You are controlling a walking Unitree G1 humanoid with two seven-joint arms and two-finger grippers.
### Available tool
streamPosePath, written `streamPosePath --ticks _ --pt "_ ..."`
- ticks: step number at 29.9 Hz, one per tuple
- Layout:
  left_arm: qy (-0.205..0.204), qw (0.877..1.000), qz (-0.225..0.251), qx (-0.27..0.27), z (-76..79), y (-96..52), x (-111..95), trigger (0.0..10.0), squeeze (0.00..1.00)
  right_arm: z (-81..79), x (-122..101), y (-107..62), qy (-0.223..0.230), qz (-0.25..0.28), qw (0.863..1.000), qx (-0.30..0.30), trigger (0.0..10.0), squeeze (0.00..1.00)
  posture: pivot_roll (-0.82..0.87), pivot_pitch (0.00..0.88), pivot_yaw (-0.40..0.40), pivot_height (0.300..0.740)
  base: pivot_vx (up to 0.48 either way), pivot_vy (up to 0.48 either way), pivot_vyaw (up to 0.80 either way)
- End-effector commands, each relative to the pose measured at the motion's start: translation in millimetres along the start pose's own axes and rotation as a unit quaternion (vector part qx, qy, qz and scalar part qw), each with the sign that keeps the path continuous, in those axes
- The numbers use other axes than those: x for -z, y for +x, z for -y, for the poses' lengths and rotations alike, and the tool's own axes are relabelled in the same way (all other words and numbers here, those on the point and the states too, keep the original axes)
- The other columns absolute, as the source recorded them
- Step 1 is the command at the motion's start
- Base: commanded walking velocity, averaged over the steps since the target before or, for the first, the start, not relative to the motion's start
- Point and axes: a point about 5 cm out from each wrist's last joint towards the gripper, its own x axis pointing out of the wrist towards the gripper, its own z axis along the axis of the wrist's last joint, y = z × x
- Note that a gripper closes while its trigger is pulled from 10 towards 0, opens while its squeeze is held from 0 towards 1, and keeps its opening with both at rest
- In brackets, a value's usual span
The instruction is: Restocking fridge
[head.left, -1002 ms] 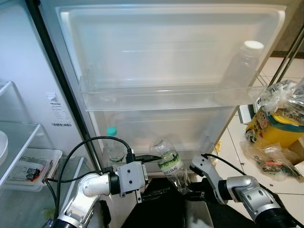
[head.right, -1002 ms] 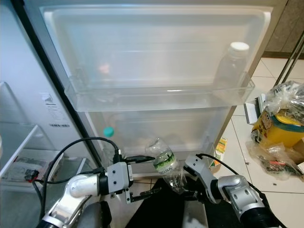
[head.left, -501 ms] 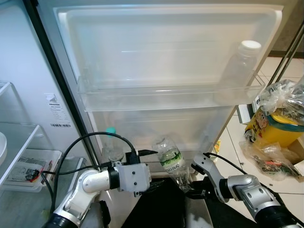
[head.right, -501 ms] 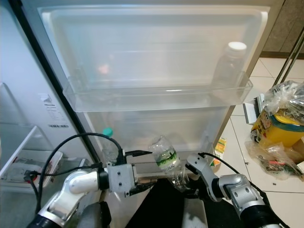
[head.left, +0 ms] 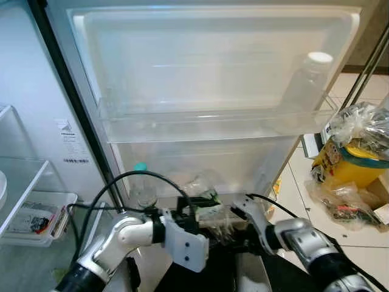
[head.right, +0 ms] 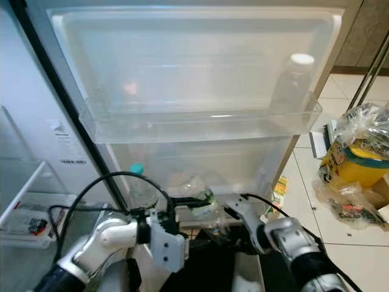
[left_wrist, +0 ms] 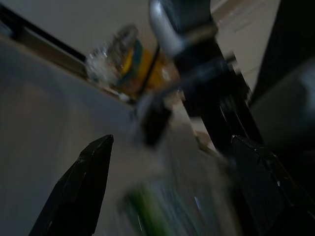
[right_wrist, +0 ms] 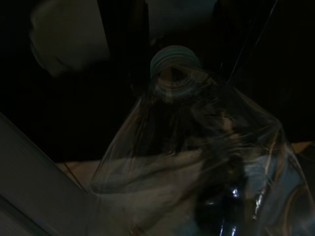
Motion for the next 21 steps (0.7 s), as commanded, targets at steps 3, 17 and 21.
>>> streamPosePath --ticks 3,17,21 --pt "0.023 1.000 0.015 0.005 5.2 7.3 -4.9 10.0 0.00 -5.7 3.8 7.0 0.003 -0.018 1.000 -0.018 10.0 0.00 -0.05 0.120 -0.044 0.453 0.000 0.000 0.00" --pt "0.054 0.997 0.023 0.052 22.2 9.4 -2.0 10.0 0.00 -6.1 -3.7 11.5 -0.003 -0.021 1.000 -0.020 10.0 0.00 -0.05 0.127 -0.054 0.453 0.000 0.000 0.00" --pt "0.069 0.994 0.033 0.072 26.6 11.0 -2.9 10.0 0.00 -7.2 -6.1 12.2 0.008 -0.012 1.000 -0.028 10.0 0.00 -0.05 0.128 -0.055 0.453 0.000 0.000 0.00"
